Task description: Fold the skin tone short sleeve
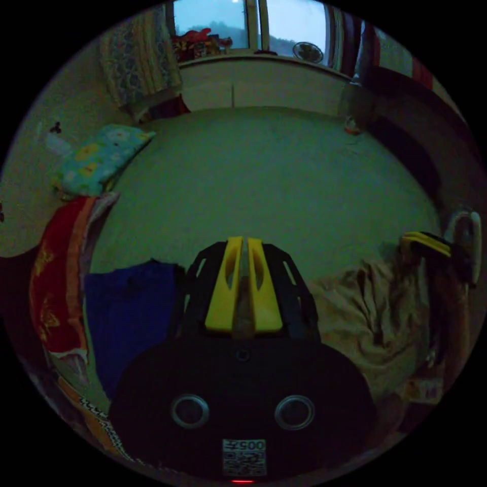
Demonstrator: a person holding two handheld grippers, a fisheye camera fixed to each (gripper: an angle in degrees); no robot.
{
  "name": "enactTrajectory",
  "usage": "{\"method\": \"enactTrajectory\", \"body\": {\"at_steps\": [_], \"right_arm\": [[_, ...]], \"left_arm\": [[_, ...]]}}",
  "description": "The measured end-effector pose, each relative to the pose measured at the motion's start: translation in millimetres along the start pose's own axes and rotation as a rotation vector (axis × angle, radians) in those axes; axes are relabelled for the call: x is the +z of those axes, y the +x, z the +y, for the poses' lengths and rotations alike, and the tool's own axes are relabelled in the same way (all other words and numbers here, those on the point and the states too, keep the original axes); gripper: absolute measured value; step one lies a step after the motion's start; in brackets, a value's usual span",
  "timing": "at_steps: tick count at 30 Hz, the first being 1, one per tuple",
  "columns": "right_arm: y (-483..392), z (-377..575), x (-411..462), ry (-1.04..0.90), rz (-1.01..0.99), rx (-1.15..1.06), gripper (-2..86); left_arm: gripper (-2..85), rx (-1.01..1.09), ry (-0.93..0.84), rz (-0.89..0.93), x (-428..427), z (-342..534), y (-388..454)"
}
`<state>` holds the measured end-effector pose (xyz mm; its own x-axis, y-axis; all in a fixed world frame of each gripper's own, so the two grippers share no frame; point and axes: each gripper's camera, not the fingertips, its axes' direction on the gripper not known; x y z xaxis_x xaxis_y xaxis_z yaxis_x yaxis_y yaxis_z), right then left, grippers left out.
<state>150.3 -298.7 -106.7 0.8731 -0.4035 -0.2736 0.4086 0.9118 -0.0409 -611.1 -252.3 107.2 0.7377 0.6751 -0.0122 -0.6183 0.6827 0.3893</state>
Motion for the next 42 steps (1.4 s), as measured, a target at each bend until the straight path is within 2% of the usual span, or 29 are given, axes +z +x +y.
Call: {"method": "enactTrajectory", "body": {"at_steps": [2, 3, 6, 8, 9, 11, 13, 18, 23, 26, 28, 34, 42], "right_arm": [[-11, 13, -9, -0.004, 0.085, -0.03, 10.5], [-12, 18, -14, -0.015, 0.189, 0.004, 10.9], [7, 20, -28, -0.011, 0.42, 0.166, 11.4], [29, 20, -40, 0.004, 0.483, 0.295, 11.1], [40, 21, -48, 0.002, 0.437, 0.353, 10.6], [42, 23, -60, 0.003, 0.258, 0.33, 10.0], [13, 27, -67, 0.011, 0.081, 0.147, 11.4], [-66, 36, -47, -0.06, -0.082, -0.121, 12.7], [-109, 38, 9, -0.254, -0.012, -0.132, 9.6], [-112, 44, 5, -0.221, 0.007, -0.09, 1.9], [-106, 52, -22, -0.159, -0.049, -0.05, -0.9], [-97, 98, -114, -0.045, -0.069, -0.027, -1.4], [-130, 180, -193, -0.035, -0.123, -0.092, -1.5]], "left_arm": [[8.2, 0.019, -0.034, 0.018, -1, 17, -6], [10.0, 0.021, -0.049, 0.004, -3, 27, -10], [12.3, 0.011, -0.083, 0.01, -7, 46, -22], [13.1, -0.006, -0.091, 0.003, -10, 50, -29], [13.4, -0.029, -0.088, 0.003, -13, 52, -34], [13.6, -0.051, -0.065, 0.027, -20, 52, -41], [13.8, -0.053, -0.047, 0.032, -25, 50, -44], [14.0, -0.057, -0.092, 0.058, -23, 44, -45], [6.6, -0.114, -0.105, -0.035, -31, 50, -43], [3.3, -0.082, -0.095, -0.049, -49, 58, -41], [2.5, -0.057, -0.054, -0.04, -68, 66, -40], [1.4, -0.032, 0.07, 0.087, -159, 106, -38], [1.2, 0.033, 0.109, 0.221, -265, 197, -12]]}}
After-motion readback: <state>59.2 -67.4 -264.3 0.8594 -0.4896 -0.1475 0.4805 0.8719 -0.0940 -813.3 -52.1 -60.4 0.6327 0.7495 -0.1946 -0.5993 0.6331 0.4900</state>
